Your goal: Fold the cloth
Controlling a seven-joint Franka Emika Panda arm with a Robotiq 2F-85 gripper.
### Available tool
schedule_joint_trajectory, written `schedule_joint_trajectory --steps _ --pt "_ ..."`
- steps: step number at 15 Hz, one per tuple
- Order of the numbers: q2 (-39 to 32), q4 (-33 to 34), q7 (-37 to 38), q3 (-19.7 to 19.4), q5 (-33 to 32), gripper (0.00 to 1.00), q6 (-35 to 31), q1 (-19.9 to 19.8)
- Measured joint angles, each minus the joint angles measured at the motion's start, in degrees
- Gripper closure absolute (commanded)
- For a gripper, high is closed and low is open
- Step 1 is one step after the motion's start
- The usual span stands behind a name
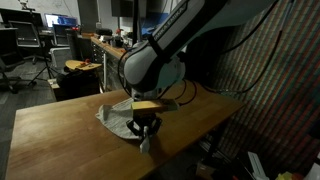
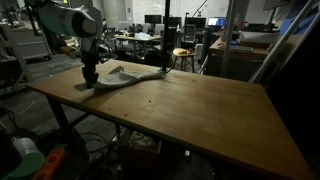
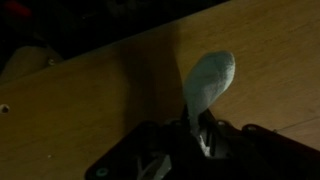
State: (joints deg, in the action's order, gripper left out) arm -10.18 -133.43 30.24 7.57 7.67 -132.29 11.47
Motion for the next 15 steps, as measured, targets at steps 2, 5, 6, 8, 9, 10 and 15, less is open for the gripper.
schedule_joint_trajectory --steps 2,5,6,8,9,10,15 --pt "1.1 1.8 1.9 0.1 -1.1 0.97 6.0 0.5" --pt "2.5 4.6 3.7 0.7 -1.7 0.97 13.9 1.1" --pt "2.9 5.4 4.0 0.9 -1.8 0.97 15.8 1.3" --pt "3.7 6.8 4.7 1.4 -1.9 0.97 18.8 1.4" --pt "3.9 7.3 4.9 1.6 -2.0 0.97 20.0 1.4" --pt "4.1 7.8 5.1 1.7 -2.0 0.97 20.9 1.4" --pt "3.9 11.6 7.4 1.2 -2.0 0.97 22.5 1.1"
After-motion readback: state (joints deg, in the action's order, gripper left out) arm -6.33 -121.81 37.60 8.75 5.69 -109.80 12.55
